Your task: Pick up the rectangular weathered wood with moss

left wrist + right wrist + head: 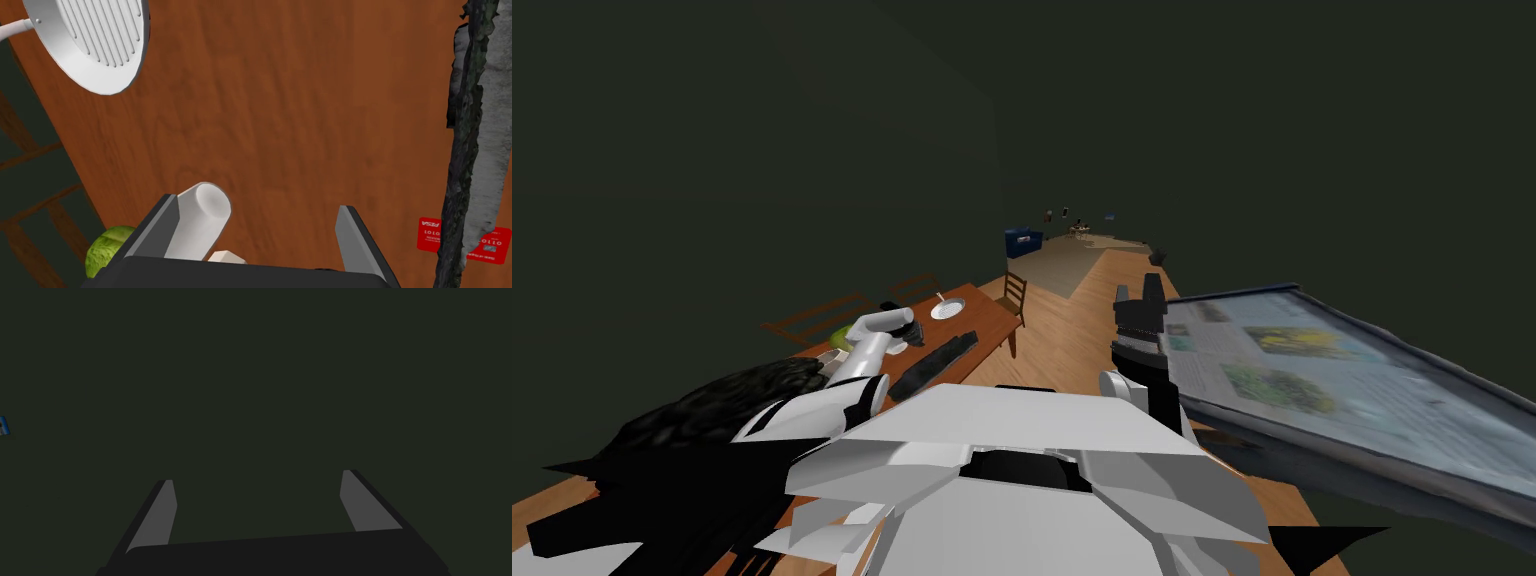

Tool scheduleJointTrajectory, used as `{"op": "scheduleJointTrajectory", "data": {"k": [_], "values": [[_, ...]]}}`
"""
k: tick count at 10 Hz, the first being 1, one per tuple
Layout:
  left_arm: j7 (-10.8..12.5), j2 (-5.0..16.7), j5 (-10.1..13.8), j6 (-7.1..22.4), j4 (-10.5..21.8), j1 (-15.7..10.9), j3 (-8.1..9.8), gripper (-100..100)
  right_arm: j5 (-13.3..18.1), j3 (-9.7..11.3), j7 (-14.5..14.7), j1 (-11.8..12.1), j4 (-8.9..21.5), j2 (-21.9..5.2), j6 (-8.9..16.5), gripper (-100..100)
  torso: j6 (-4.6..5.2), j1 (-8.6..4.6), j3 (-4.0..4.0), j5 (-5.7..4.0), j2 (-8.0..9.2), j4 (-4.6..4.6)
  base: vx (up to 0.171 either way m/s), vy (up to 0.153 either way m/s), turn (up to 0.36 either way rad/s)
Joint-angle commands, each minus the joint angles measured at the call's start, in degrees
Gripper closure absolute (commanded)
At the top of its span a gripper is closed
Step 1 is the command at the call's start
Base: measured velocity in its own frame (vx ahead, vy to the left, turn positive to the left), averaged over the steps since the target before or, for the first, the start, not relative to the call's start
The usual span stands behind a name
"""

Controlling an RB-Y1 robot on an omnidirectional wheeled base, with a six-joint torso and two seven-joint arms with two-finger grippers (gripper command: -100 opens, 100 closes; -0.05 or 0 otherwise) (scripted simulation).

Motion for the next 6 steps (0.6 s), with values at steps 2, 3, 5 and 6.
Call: {"op": "scheduleJointTrajectory", "data": {"k": [2, 3, 5, 6], "values": [[1.1, 1.0, 0.8, 4.5, 3.6, -1.5, 0.97, -100, 0.0, 0.0, 0.0, 0.0, 0.0, 0.0, 0.0, 0, -0.03, 0.01, 0.00, 0.01, 0.00, 0.00, -0.002, 0.018, -0.103], [1.1, 1.0, 0.8, 6.1, 3.7, -1.5, 0.97, -100, 0.0, 0.0, 0.0, 0.0, 0.0, 0.0, 0.0, 0, -0.01, 0.03, 0.00, 0.01, 0.01, 0.00, 0.001, 0.023, -0.057], [1.8, 1.7, 1.2, 9.3, 6.0, -2.4, 1.54, -100, 0.0, 0.0, 0.0, 0.0, 0.0, 0.0, 0.0, 0, -0.01, 0.05, -0.01, 0.01, -0.02, -0.01, 0.003, 0.023, -0.088], [2.5, 2.2, 1.6, 10.9, 8.1, -3.2, 2.04, -100, 0.0, 0.0, 0.0, 0.0, 0.0, 0.0, 0.0, 0, -0.04, 0.04, -0.01, 0.01, -0.01, -0.01, 0.000, 0.022, -0.104]]}}
